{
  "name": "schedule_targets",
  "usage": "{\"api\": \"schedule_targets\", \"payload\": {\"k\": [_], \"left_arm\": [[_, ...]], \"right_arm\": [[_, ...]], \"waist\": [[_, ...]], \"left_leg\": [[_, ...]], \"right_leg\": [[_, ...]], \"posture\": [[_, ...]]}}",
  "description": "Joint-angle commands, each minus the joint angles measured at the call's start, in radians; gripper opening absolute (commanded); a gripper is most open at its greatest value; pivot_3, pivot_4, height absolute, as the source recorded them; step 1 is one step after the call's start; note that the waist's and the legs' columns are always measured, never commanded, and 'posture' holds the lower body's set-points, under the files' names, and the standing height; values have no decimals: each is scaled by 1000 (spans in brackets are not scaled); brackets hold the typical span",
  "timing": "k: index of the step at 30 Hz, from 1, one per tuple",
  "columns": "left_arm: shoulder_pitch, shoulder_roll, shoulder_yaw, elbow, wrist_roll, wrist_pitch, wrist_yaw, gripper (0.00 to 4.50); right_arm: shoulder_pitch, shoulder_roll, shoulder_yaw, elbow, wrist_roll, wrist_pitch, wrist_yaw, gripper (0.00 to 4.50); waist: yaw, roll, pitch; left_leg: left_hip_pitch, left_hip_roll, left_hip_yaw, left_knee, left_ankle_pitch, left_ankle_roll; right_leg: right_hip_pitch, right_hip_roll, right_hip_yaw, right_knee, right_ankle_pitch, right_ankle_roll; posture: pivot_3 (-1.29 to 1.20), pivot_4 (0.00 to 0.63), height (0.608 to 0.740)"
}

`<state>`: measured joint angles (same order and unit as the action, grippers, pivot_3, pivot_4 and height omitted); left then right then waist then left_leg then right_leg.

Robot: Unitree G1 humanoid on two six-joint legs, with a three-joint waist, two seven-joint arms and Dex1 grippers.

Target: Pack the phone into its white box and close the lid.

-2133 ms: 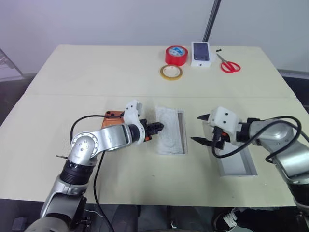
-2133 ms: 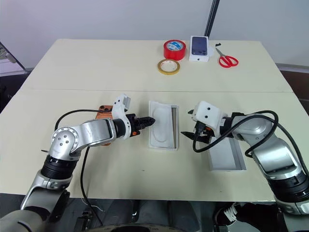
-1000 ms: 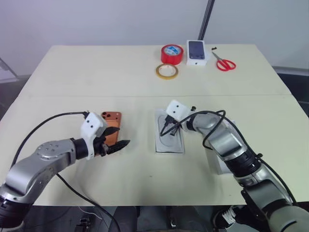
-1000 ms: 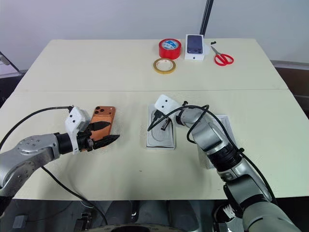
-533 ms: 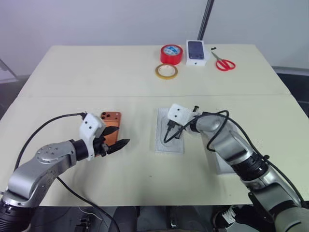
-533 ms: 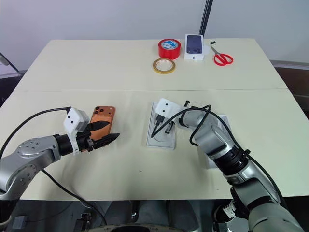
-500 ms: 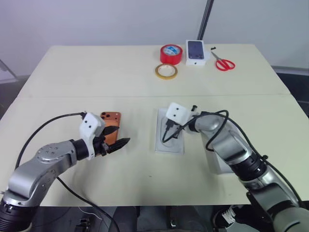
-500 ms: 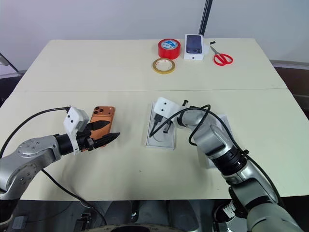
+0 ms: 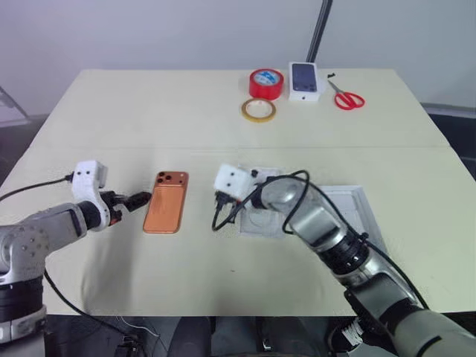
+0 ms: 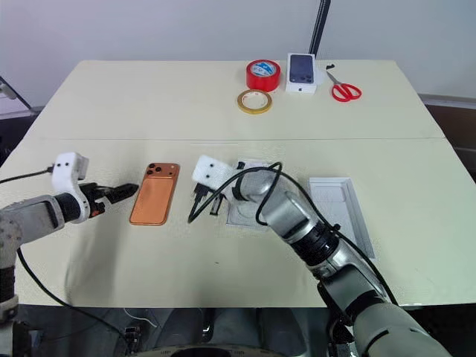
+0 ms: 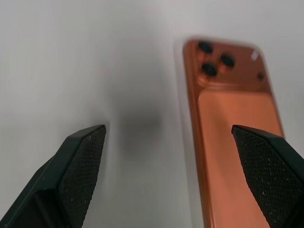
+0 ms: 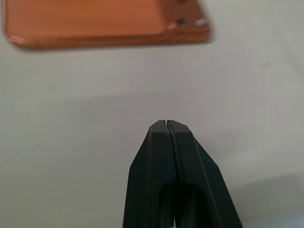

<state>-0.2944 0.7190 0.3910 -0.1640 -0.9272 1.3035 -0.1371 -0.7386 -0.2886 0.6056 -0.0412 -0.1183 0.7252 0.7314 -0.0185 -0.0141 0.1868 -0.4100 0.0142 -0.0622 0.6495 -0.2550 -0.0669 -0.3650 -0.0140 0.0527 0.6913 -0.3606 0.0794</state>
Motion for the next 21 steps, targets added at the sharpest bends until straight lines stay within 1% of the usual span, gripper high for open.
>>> {"api": "schedule_targets", "payload": {"k": [1,5,9,12,17,21], "left_arm": [[-23,-23,-33,-8,-10,100,-1,4442],[-62,-123,-19,-9,-28,183,13,4442],[-80,-247,-2,-58,-40,283,30,4442],[-81,-312,6,-81,-59,311,46,4442],[-81,-369,0,-80,-112,311,79,4442],[-77,-396,-10,-77,-170,311,114,4442]], "right_arm": [[-36,15,28,18,-25,-41,20,0],[-30,18,42,36,-40,-62,34,0],[-18,6,43,26,-56,-68,40,0],[-12,2,36,14,-61,-63,45,0],[-3,-8,32,-1,-73,-60,50,0],[4,-10,34,-10,-76,-61,55,0]], "waist": [[-1,0,0],[2,1,-1],[7,1,-2],[9,1,-3],[11,1,-3],[10,0,-3]], "left_leg": [[0,0,0,0,0,0],[0,0,0,0,0,0],[0,-1,0,0,0,0],[0,-2,0,1,0,0],[1,-3,-1,1,0,0],[2,-3,-2,1,0,-1]], "right_leg": [[0,0,0,0,0,0],[0,0,0,1,0,0],[1,-1,0,1,0,0],[2,-2,0,0,0,0],[3,-3,-1,0,0,0],[4,-3,-1,-1,0,0]], "posture": [[0,150,740],[0,150,740],[0,150,740],[0,150,740],[0,150,740],[0,150,740]]}}
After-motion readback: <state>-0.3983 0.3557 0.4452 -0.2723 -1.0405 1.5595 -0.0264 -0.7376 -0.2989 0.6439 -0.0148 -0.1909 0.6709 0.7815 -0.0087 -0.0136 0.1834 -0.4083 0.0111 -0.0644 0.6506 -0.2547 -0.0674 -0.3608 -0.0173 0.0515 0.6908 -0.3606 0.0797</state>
